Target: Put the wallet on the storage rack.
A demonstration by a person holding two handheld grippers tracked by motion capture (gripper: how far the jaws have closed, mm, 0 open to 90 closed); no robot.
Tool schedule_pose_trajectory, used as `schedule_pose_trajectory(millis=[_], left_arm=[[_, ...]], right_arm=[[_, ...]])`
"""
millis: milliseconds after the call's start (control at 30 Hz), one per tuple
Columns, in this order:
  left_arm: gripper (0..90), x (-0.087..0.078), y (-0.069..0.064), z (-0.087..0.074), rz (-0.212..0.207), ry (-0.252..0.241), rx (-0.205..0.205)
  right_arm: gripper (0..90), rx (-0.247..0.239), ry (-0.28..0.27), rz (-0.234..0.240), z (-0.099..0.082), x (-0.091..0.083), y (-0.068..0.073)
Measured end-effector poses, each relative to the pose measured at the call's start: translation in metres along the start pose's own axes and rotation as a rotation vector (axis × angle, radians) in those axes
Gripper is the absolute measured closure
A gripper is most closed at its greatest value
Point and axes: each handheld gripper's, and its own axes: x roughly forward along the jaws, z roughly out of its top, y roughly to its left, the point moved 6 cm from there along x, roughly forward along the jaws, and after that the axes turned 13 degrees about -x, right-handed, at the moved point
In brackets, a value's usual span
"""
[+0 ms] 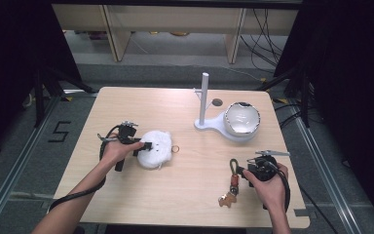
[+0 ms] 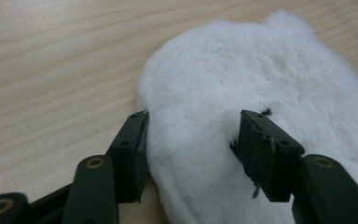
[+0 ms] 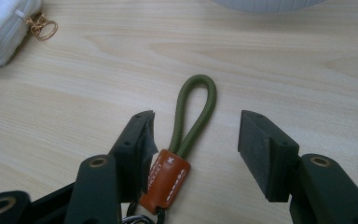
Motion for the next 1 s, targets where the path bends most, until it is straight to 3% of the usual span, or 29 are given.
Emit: schedule_pose_trajectory(millis=[67,100,133,200,267,300,333,533,600,633,667,733,767,833,867,1000], left_arm=[[47.3,0.000,0.000,-0.001,0.003,-0.005,-0.013],[48.8,0.000,-0.001,-0.001,0.005,-0.009,-0.019],[50.2,0.001,-0.001,-0.002,0.000,-0.016,-0.019],[53.2,0.001,-0.002,-0.003,0.005,-0.025,-0.012],[57.0,0.000,-0.003,-0.003,0.019,-0.024,-0.009],[59.6,0.000,-0.003,-0.003,0.010,-0.028,-0.009],[70.8,-0.001,-0.002,-0.003,0.016,-0.034,0.002],[75.4,-0.002,-0.003,-0.003,0.001,-0.045,-0.003],[77.3,-0.003,-0.004,-0.002,0.005,-0.045,0.007],[78.0,-0.004,-0.004,-0.002,0.009,-0.044,0.010],[78.8,-0.004,-0.005,-0.002,-0.004,-0.047,0.011],[79.5,-0.006,-0.007,-0.002,-0.017,-0.044,0.009],[79.9,-0.007,-0.008,-0.003,-0.025,-0.046,0.009],[80.4,-0.011,-0.011,-0.004,-0.057,-0.062,0.016],[80.5,-0.016,-0.013,-0.004,-0.077,-0.080,0.017],[81.0,-0.032,-0.024,-0.005,-0.133,-0.148,0.026]], right_arm=[[46.6,0.006,-0.001,0.010,0.000,-0.002,0.001],[46.7,0.003,0.006,-0.007,0.000,-0.002,0.000],[46.6,0.021,0.005,-0.003,0.001,-0.002,0.002],[46.7,-0.003,-0.009,0.003,0.001,-0.001,0.002],[46.8,0.019,-0.005,0.019,0.001,-0.002,0.004],[46.8,0.010,0.001,0.000,0.001,-0.001,0.003],[46.8,0.004,-0.004,0.001,0.001,-0.001,0.003],[46.9,0.018,-0.004,0.016,0.001,-0.002,0.005],[46.9,0.003,0.006,-0.006,0.000,-0.003,0.003],[46.9,-0.027,-0.010,-0.015,0.001,-0.002,0.001],[46.9,-0.009,-0.015,-0.012,0.002,-0.001,0.001],[46.9,-0.027,-0.017,-0.014,0.002,-0.002,0.001],[47.0,-0.008,-0.009,-0.006,0.002,-0.004,0.003],[47.1,-0.035,-0.024,-0.013,0.004,-0.004,0.002],[47.2,-0.014,-0.027,0.001,0.006,-0.005,0.004],[47.9,-0.038,-0.074,0.020,0.014,-0.009,0.009]])
